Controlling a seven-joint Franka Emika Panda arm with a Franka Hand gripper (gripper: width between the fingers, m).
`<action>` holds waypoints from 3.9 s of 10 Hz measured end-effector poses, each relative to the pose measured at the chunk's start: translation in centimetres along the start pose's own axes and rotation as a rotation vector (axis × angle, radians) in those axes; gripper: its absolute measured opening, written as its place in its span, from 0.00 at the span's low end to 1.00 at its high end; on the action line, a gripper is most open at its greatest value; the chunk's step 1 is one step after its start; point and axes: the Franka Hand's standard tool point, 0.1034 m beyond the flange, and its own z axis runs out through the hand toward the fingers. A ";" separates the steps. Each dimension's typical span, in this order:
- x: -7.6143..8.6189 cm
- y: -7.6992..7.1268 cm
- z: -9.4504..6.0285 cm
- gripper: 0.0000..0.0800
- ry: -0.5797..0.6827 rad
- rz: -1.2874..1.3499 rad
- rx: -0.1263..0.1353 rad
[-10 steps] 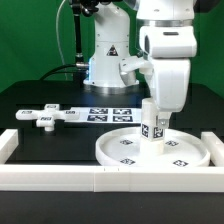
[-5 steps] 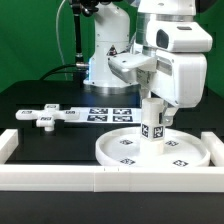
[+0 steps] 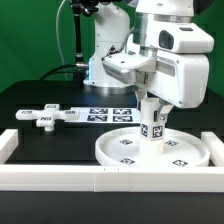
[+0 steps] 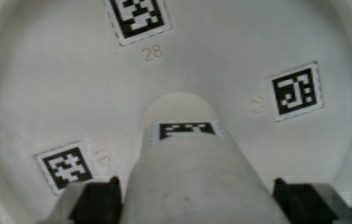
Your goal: Assemble round table
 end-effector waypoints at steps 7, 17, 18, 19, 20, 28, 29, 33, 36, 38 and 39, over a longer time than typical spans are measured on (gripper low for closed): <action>-0.1 -0.4 0.1 0.51 0.015 0.606 0.012; 0.8 0.1 0.1 0.51 0.032 1.481 0.017; 0.8 0.1 0.1 0.51 0.039 1.592 0.023; 0.9 0.0 0.1 0.51 0.051 1.733 0.033; 0.9 -0.1 0.2 0.51 0.071 1.900 0.040; 0.9 -0.1 0.2 0.51 0.119 2.560 0.140; 0.9 -0.1 0.2 0.51 0.118 2.604 0.145; 0.8 0.0 0.2 0.51 0.147 2.881 0.202; 0.8 0.2 0.2 0.51 0.188 3.155 0.299; 0.6 0.2 0.2 0.51 0.224 3.359 0.413; 0.6 0.3 0.2 0.51 0.250 3.496 0.477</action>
Offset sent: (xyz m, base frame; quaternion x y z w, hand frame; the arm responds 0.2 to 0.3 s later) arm 0.0000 0.0000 0.0000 0.0000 0.0000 0.1296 0.9916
